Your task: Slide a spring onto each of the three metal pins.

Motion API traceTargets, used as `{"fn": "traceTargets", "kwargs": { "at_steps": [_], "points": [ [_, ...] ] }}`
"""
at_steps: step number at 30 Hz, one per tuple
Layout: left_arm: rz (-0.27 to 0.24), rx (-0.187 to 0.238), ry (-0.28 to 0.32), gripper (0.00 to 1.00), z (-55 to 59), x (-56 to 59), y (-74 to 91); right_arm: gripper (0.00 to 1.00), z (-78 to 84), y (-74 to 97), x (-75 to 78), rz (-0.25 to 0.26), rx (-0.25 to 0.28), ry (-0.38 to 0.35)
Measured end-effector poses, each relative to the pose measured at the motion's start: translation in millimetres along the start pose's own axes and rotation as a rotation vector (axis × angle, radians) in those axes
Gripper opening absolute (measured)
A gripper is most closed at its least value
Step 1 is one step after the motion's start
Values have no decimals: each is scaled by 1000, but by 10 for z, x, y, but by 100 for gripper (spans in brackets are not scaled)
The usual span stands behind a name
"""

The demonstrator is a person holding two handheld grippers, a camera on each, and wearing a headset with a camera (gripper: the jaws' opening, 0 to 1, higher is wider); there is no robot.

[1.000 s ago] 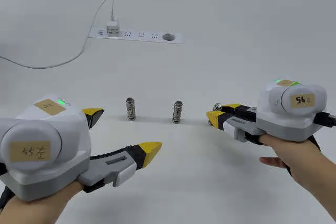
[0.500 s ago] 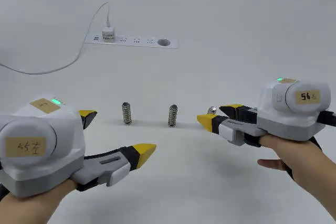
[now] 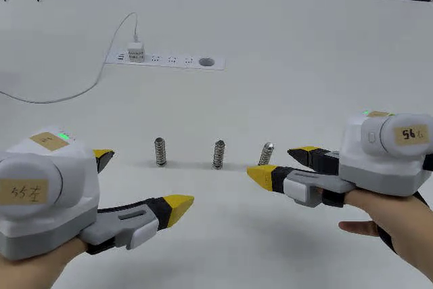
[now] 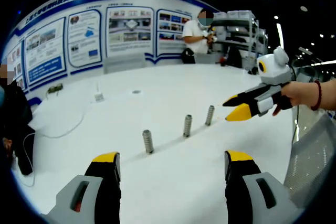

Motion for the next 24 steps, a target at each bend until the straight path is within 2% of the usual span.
{"fn": "traceTargets", "kwargs": {
  "at_steps": [9,18,24],
  "points": [
    [-3,6,10,84,-7,-5,88,64,-15,191,-111,-18,11,-7],
    [0,-2,-4,85,-18,21,205,72,54,336,-214,-31,11,6],
    [5,-14,-11,86,18,42,269,79,127,416,-254,-28,-1,51]
  ]
}}
Point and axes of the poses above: the centre of the closed fingertips' face, and the gripper's own axes: y roughly backward along the fingers, x roughly to its right, z roughly out of its underside, the point moved 2 cm from there along y, roughly backward along the fingers
